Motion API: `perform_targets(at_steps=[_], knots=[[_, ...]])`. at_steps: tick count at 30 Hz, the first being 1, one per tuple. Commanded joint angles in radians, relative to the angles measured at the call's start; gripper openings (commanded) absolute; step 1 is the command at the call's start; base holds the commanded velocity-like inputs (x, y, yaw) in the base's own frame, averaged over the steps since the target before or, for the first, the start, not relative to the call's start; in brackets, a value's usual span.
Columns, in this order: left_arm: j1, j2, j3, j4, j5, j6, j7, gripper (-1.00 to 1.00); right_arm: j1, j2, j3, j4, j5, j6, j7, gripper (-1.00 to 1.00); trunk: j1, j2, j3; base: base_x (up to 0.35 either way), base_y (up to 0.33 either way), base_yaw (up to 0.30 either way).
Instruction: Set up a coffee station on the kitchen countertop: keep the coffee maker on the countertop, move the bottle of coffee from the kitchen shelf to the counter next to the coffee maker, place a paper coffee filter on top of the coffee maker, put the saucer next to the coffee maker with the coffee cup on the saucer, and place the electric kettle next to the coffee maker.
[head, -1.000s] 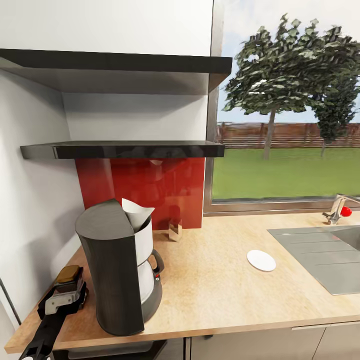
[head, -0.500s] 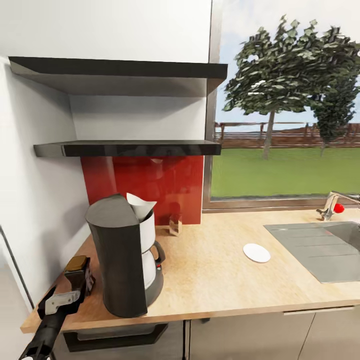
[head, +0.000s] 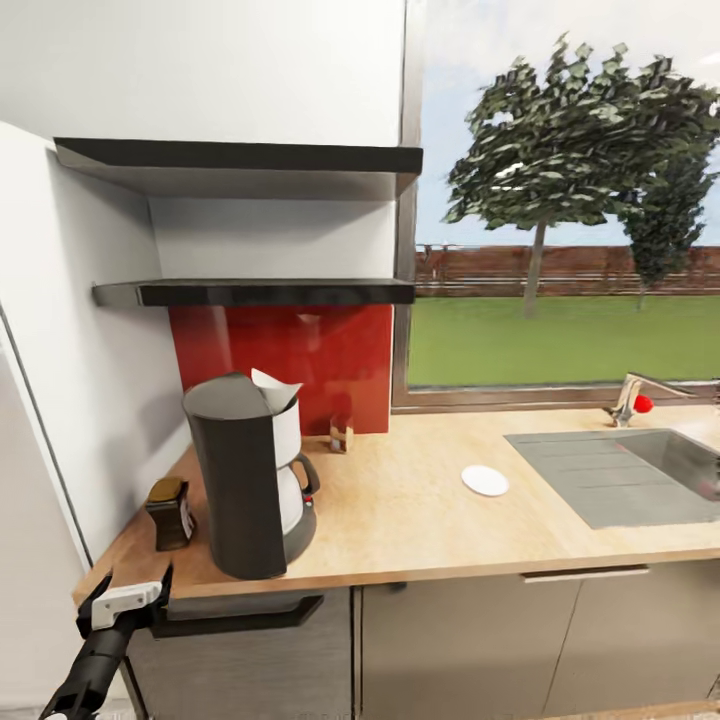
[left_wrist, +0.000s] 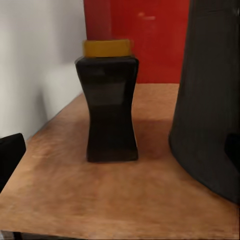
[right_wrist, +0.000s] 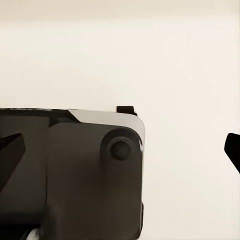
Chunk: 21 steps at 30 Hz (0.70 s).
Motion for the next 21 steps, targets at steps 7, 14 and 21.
perform_targets(at_steps=[7,14,21], knots=[[0.000,-0.006,-0.001,-0.002,0.005,-0.014,-0.009,1.00,0.000,0.000,0.009,-0.002,-0.009,-0.001,-0.003,1.00,0.000,-0.001,0.000,-0.276,-0.165,0.000],[0.034,-0.005,0.002,0.000,0.005,-0.086,-0.011,1.00,0.000,0.003,0.010,-0.003,-0.009,-0.001,-0.003,1.00,0.000,-0.001,0.000,-0.090,-0.053,0.000],[0.145,-0.006,0.004,0.001,0.007,-0.155,-0.012,1.00,0.000,0.009,0.008,-0.005,-0.010,-0.005,-0.003,1.00,0.000,-0.001,0.000,-0.006,-0.004,0.000]])
